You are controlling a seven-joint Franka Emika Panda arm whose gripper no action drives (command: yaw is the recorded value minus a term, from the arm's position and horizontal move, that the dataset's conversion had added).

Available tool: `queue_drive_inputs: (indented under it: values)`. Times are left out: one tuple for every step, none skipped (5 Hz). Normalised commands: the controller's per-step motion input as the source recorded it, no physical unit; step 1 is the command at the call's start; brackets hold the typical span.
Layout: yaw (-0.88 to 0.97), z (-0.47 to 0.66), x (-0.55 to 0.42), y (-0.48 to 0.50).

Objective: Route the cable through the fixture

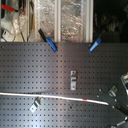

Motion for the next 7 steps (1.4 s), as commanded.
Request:
queue_drive_inputs:
  values:
    - [0.00,0.00,0.031,0.071]
    - [0.00,0.13,-0.157,0.142]
    - [0.65,0.49,0.031,0.077]
    - [0.00,0.01,0.025,0.048]
    - [0.54,0.23,0.000,0.001]
    - [0.85,0.19,0.000,0.001]
    - [0.00,0.04,0.000,0.000]
